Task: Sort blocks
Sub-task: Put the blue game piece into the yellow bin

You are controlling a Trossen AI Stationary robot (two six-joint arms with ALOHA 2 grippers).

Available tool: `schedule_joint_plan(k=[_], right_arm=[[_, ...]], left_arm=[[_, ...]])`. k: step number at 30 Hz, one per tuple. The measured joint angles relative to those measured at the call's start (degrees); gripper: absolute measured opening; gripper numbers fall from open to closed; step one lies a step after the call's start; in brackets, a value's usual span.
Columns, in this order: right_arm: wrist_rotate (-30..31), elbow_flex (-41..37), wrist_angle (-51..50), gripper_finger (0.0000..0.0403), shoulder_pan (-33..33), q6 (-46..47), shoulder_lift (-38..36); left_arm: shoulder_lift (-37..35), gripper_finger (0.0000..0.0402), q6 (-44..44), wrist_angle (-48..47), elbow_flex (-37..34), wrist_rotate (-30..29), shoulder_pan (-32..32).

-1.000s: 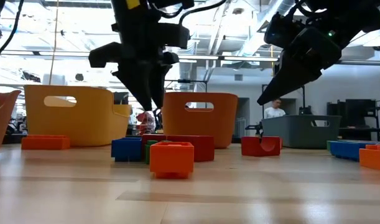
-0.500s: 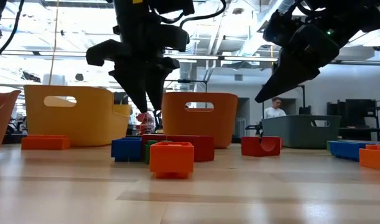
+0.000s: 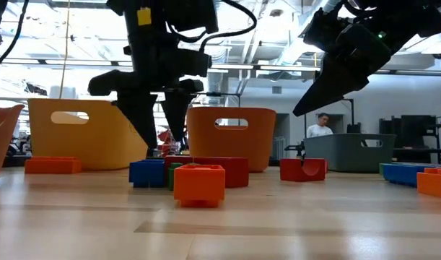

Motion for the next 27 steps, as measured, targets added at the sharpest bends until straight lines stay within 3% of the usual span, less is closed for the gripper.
schedule_joint_plan(k=[9, 18, 21, 26, 27], right_arm=[[-0.1, 0.0, 0.6, 0.0175, 0.0, 0.0, 0.0], [-0.1, 0.0, 0.6, 0.0175, 0.0, 0.0, 0.0], [-0.1, 0.0, 0.6, 0.0175, 0.0, 0.0, 0.0], [-0.1, 0.0, 0.6, 0.0175, 0.0, 0.0, 0.0], [-0.1, 0.0, 0.6, 0.0175, 0.0, 0.0, 0.0]], left_arm=[[6.7, 0.0273, 1.5, -0.1, -0.1, 0.5, 0.0], [6.8, 0.0263, 1.0, -0.1, -0.1, 0.4, 0.0], [6.8, 0.0232, 1.6, -0.4, -0.1, 0.5, -0.1], [6.7, 0.0130, 1.5, -0.9, -0.1, 0.3, -0.5], [6.7, 0.0130, 0.9, -1.4, -0.1, 0.3, -0.5]])
